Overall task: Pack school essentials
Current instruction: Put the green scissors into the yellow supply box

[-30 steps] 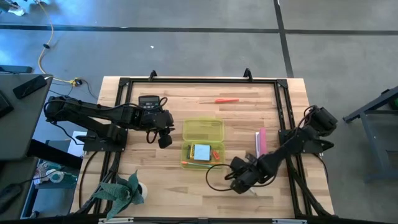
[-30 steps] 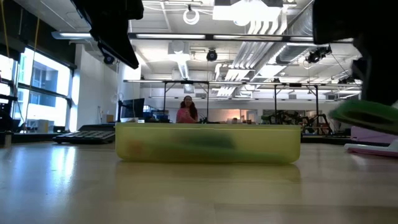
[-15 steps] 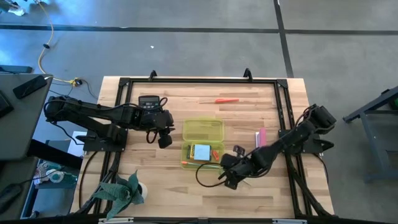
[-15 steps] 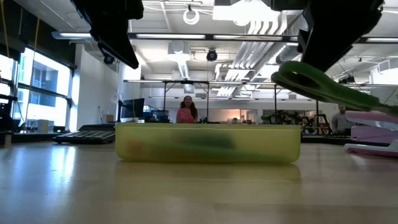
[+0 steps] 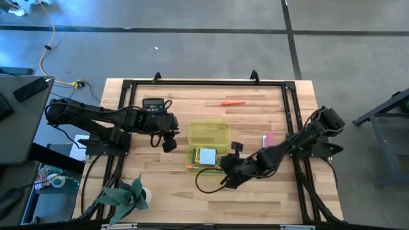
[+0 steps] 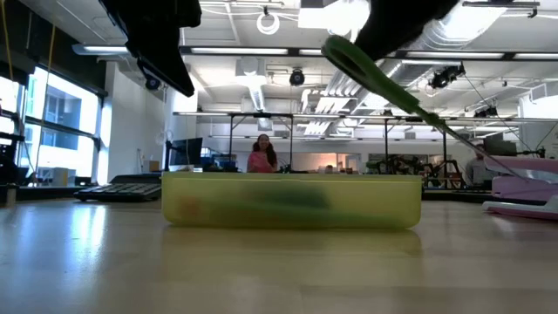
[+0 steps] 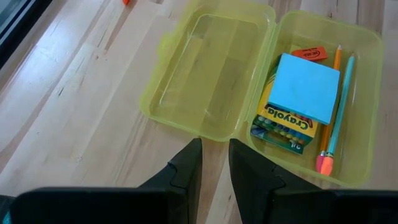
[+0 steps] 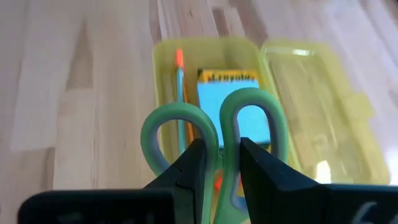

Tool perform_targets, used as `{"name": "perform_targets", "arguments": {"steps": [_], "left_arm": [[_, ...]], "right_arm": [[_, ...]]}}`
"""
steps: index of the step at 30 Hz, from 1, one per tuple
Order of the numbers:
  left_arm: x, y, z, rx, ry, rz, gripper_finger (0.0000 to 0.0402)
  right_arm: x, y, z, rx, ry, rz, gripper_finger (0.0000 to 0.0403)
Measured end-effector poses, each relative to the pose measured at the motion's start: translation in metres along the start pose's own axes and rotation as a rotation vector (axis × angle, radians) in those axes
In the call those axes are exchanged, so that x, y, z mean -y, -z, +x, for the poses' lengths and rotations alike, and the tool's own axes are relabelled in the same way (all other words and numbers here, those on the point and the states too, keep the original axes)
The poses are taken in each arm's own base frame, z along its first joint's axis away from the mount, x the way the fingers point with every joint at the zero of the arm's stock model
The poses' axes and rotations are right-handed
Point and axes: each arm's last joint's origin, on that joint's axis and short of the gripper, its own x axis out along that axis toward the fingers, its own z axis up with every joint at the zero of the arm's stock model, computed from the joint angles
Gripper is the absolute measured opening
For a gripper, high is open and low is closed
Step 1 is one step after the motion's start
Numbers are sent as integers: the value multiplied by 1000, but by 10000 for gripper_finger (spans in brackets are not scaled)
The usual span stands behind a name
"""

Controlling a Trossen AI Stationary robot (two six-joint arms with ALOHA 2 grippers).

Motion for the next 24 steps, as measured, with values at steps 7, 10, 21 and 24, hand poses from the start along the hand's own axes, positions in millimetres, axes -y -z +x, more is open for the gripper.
{"name": "perform_targets", "arguments": {"steps": [7, 10, 21, 24], "left_arm": [[0, 0, 0, 0, -1, 15, 70], [0, 0, 0, 0, -1, 15, 70], [0, 0, 0, 1, -3, 8, 70], [0, 0, 0, 1, -3, 8, 69]], "right_arm": [[-1, -18, -10, 65, 14, -76, 64], [1, -23, -12, 80, 26, -96, 64], [26, -55, 0, 227, 75, -106, 64], [30, -63, 1, 285, 78, -106, 64]]}}
